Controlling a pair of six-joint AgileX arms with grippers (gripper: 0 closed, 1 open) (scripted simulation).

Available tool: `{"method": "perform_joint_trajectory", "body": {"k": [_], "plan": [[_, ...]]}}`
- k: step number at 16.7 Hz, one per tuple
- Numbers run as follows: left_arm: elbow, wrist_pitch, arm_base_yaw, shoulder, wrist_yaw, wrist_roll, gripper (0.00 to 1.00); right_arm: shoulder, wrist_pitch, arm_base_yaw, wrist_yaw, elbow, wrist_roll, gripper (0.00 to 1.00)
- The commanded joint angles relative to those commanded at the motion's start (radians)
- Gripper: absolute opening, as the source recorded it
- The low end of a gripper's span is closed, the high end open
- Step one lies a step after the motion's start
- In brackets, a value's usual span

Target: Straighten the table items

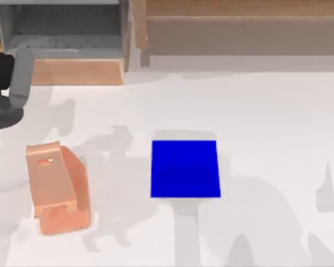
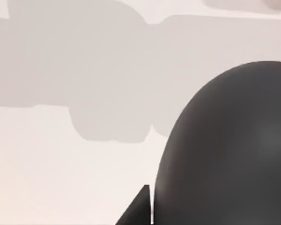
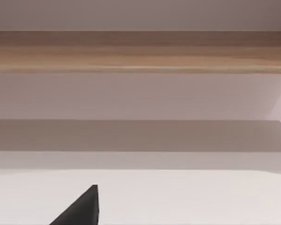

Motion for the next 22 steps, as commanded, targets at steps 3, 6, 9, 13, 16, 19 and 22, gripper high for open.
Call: {"method": "perform_joint_trajectory", "body": {"k": [3,6,9,13,16,19,22], "plan": [[0.151,-0.005,-0.184,0.142,0.001,0.256,0.00,0.000,0.000,0.000,0.000,0.000,0.000,1.00],[0.279,-0.016,-0.367,0.284,0.006,0.497,0.00,0.000,0.000,0.000,0.000,0.000,0.000,1.00],[0.376,-0.031,-0.528,0.411,0.013,0.701,0.00,0.000,0.000,0.000,0.000,0.000,0.000,1.00],[0.452,-0.049,-0.674,0.528,0.021,0.878,0.00,0.000,0.000,0.000,0.000,0.000,0.000,1.00],[0.467,-0.053,-0.705,0.553,0.023,0.915,0.00,0.000,0.000,0.000,0.000,0.000,0.000,1.00],[0.467,-0.053,-0.705,0.553,0.023,0.915,0.00,0.000,0.000,0.000,0.000,0.000,0.000,1.00],[0.457,-0.041,-0.703,0.554,0.024,0.915,0.00,0.000,0.000,0.000,0.000,0.000,0.000,1.00]]}}
